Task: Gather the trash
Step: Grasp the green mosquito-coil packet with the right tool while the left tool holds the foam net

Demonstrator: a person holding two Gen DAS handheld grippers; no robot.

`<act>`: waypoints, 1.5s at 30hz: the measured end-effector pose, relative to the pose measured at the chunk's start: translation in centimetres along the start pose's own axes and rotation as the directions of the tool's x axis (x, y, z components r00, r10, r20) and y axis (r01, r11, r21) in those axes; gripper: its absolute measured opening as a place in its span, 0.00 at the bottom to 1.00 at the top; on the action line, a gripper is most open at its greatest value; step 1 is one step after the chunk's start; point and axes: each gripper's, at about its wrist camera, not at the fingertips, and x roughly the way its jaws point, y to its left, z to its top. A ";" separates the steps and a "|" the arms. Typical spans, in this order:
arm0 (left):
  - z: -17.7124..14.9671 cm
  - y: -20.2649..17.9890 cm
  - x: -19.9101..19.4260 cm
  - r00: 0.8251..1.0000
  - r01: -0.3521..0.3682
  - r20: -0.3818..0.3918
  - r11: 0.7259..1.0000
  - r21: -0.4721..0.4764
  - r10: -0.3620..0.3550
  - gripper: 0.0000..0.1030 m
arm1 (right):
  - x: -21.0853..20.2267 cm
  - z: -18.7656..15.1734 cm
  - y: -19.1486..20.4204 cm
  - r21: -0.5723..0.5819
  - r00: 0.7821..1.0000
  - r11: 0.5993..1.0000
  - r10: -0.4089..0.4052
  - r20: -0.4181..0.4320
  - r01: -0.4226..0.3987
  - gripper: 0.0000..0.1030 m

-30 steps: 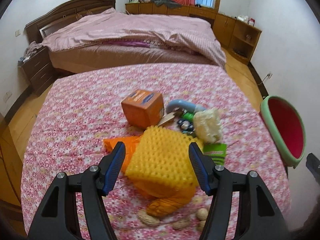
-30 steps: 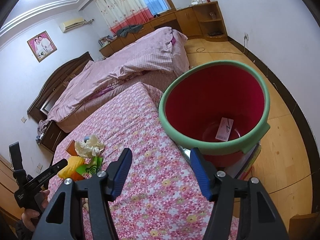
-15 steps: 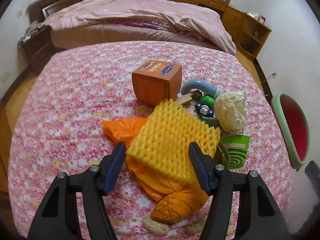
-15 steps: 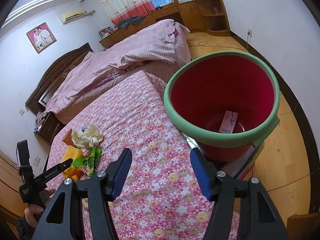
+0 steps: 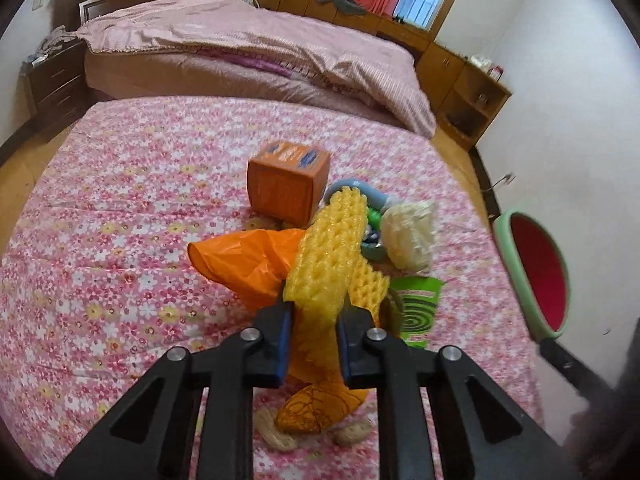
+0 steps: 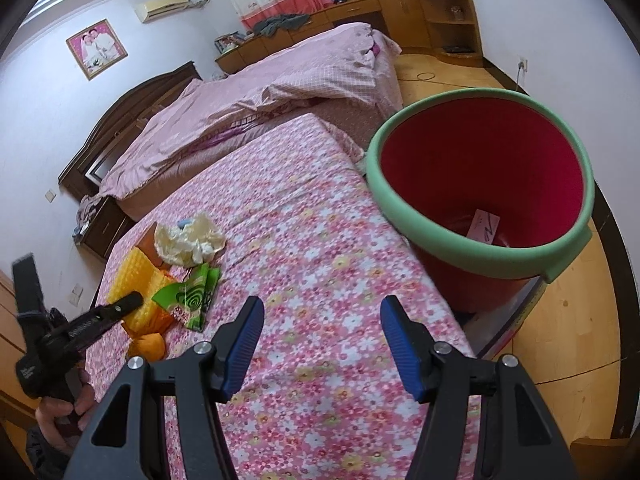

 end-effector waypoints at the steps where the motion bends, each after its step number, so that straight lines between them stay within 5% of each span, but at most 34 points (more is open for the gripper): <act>1: 0.0 0.0 -0.7 1.000 0.008 0.015 1.000 -0.005 -0.008 0.17 | 0.1 0.0 0.3 -0.008 1.000 1.000 0.002 -0.003 -0.002 0.62; 14: 0.6 3.6 -5.5 0.986 -0.041 0.159 0.994 -0.098 0.056 0.17 | 3.2 -0.3 5.8 -0.135 0.996 0.989 0.057 -0.066 -0.066 0.62; 23: -0.5 7.9 -5.5 0.974 -0.126 0.164 0.975 -0.183 0.157 0.17 | 6.3 -0.8 10.1 -0.209 0.984 0.967 0.117 -0.135 -0.143 0.69; 37: -1.6 10.1 -5.0 0.977 -0.125 0.142 0.967 -0.223 0.159 0.17 | 10.2 -0.2 12.2 -0.156 0.980 0.976 0.124 -0.156 -0.149 0.71; 45: -1.7 9.5 -5.1 0.979 -0.114 0.145 0.970 -0.213 0.146 0.17 | 10.1 0.0 11.6 -0.138 0.981 0.978 0.140 -0.132 -0.158 0.52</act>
